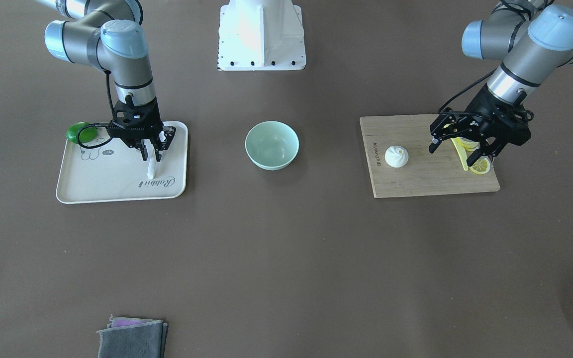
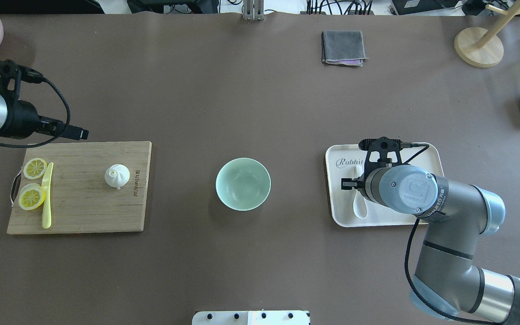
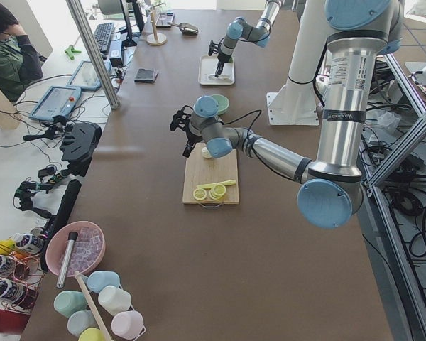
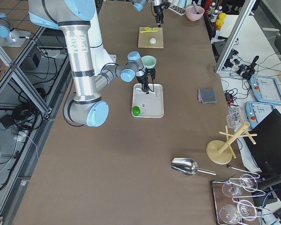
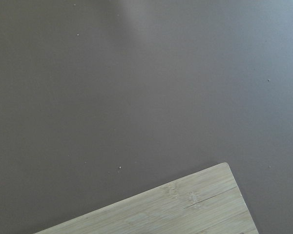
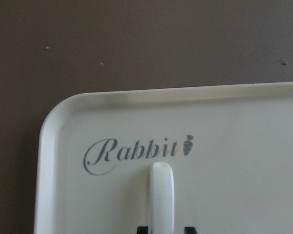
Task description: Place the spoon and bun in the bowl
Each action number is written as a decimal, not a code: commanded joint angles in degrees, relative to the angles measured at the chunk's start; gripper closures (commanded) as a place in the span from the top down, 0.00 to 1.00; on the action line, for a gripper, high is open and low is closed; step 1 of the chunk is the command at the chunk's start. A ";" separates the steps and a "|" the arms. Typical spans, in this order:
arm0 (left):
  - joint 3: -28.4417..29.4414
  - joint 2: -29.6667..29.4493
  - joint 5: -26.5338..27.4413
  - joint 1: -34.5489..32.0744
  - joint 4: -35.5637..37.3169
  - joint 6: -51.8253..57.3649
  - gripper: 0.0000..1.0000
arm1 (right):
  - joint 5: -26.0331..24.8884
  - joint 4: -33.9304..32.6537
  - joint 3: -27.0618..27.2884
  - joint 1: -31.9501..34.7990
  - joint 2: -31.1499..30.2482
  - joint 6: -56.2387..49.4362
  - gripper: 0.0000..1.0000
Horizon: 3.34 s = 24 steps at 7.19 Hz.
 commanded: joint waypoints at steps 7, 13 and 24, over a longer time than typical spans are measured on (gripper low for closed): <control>0.26 -0.06 0.00 0.00 0.00 0.12 0.99 | 0.09 -21.56 2.70 0.71 19.90 20.55 0.00; 0.09 0.11 0.00 0.09 -0.09 -0.14 0.99 | -12.82 -26.18 -19.81 -7.20 38.50 44.50 0.00; 0.08 -0.06 19.30 19.39 -0.97 -11.38 0.98 | 15.22 -32.17 10.94 19.45 20.68 -9.35 1.00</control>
